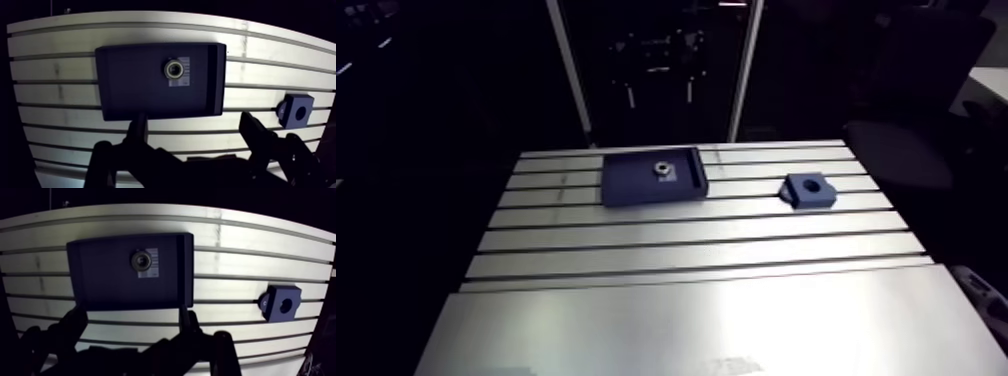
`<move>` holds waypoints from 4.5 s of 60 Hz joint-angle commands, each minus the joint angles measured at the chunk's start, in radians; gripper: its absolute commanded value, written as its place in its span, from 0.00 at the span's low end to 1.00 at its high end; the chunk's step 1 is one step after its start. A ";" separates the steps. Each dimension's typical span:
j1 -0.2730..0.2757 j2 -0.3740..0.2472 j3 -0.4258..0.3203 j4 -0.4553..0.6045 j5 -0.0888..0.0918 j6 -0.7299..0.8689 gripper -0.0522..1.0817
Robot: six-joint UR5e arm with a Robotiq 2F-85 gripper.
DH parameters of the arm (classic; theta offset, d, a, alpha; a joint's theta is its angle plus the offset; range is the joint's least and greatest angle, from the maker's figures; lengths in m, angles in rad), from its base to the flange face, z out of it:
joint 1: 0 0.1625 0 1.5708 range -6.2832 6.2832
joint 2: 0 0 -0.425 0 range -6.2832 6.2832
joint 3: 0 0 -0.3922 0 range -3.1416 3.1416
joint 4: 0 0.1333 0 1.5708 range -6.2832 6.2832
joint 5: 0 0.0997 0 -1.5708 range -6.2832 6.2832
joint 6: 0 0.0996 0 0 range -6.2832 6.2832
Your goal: Pick up the bearing and press it into the housing until flush.
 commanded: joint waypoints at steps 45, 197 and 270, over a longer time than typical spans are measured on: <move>0.005 0.156 0.009 -0.091 0.001 0.013 0.05; 0.002 0.235 0.028 -0.150 -0.001 0.013 0.48; 0.001 0.235 0.022 -0.150 -0.001 0.004 0.57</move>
